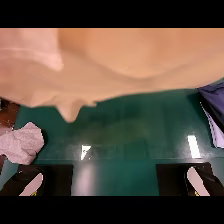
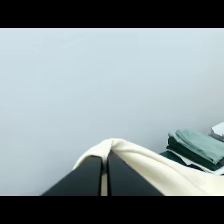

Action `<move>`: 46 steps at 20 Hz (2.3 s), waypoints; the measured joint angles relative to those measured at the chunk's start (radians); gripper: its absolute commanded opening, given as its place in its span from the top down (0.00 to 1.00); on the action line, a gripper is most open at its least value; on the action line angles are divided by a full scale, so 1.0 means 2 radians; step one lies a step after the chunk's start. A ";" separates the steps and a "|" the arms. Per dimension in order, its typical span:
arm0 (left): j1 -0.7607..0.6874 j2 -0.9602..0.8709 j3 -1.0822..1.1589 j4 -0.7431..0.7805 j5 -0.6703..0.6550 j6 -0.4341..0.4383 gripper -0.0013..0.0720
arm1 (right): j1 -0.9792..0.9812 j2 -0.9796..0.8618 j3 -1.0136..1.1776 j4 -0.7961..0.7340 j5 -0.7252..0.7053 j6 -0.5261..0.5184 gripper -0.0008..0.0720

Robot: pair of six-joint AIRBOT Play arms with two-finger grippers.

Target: Fold the shirts.

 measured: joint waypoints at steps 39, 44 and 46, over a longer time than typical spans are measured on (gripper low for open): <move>-0.001 -0.410 -0.268 0.072 -0.076 0.130 0.95 | 0.212 -0.418 -0.197 -0.257 -0.015 0.107 0.97; -0.001 -0.410 -0.327 0.080 -0.097 0.133 0.95 | 0.227 -0.404 -0.274 -0.270 -0.014 0.106 0.97; -0.001 -0.410 -0.341 0.082 -0.098 0.126 0.31 | 0.228 -0.403 -0.293 -0.262 -0.014 0.106 0.69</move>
